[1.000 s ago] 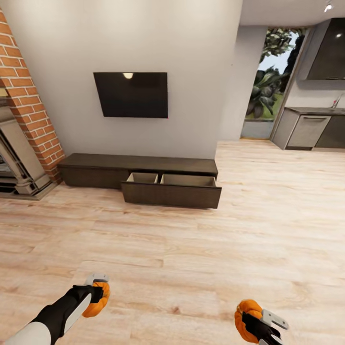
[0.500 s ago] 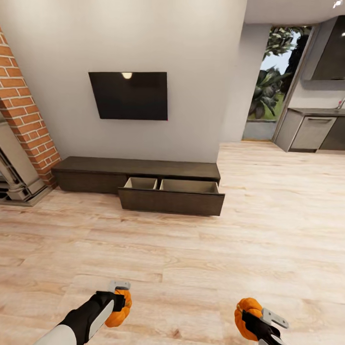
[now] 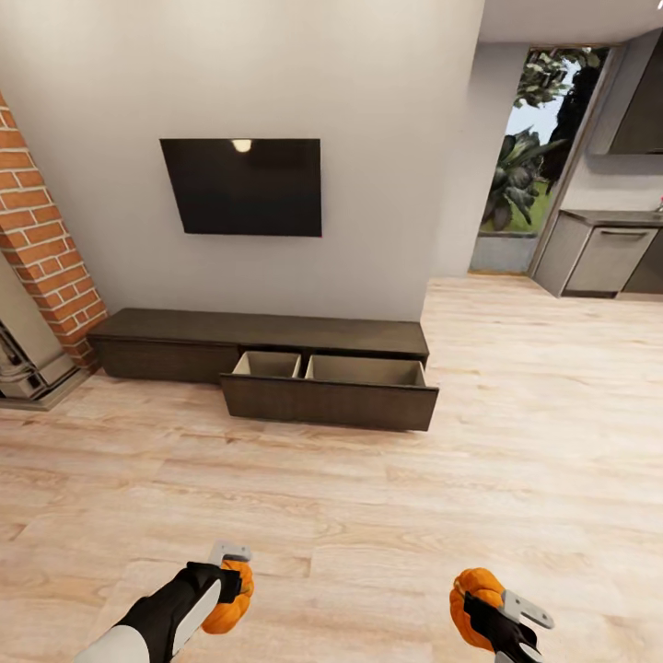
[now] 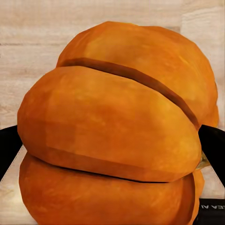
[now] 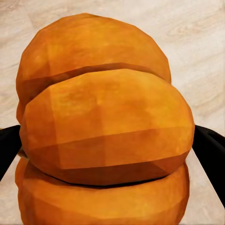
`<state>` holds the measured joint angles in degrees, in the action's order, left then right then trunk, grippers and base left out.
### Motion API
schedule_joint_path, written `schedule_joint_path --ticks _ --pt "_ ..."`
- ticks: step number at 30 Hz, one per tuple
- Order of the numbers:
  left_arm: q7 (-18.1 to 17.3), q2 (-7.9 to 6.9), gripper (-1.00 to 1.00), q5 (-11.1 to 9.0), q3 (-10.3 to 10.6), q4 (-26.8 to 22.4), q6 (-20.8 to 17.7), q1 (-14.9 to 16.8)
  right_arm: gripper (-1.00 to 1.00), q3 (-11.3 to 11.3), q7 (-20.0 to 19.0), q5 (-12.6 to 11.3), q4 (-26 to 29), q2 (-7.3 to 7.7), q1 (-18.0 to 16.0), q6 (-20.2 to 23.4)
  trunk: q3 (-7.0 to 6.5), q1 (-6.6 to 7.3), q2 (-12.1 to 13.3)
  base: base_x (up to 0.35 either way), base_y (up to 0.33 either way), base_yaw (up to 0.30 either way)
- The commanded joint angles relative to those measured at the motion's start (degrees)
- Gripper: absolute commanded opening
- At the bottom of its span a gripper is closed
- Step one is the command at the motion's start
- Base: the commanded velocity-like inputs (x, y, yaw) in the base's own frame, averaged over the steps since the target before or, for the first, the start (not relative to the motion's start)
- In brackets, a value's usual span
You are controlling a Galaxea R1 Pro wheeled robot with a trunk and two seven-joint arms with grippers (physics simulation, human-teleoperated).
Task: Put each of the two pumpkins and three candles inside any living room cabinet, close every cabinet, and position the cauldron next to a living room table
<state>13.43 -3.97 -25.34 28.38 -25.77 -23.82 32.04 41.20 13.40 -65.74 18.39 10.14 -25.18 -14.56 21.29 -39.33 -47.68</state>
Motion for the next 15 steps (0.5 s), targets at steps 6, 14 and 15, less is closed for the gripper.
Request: schedule_joint_path --ticks 6,14,15 --pt "0.5 -0.07 -1.00 -0.5 0.5 -0.2 -0.3 0.0 -1.00 0.5 0.5 -0.3 0.2 0.03 0.0 -0.2 -0.44 -0.04 -0.1 0.238 0.000 0.000" --pt "0.5 -0.07 -1.00 -0.5 0.5 -0.2 -0.3 0.0 -1.00 0.5 0.5 -0.3 0.2 0.05 0.0 -0.2 -1.18 -0.04 -0.1 0.071 0.000 0.000" --pt "0.5 -0.07 -1.00 -0.5 0.5 -0.2 -0.3 0.0 -1.00 0.5 0.5 -0.3 0.2 0.05 0.0 -0.2 -1.28 -0.04 -0.1 0.211 0.000 0.000"
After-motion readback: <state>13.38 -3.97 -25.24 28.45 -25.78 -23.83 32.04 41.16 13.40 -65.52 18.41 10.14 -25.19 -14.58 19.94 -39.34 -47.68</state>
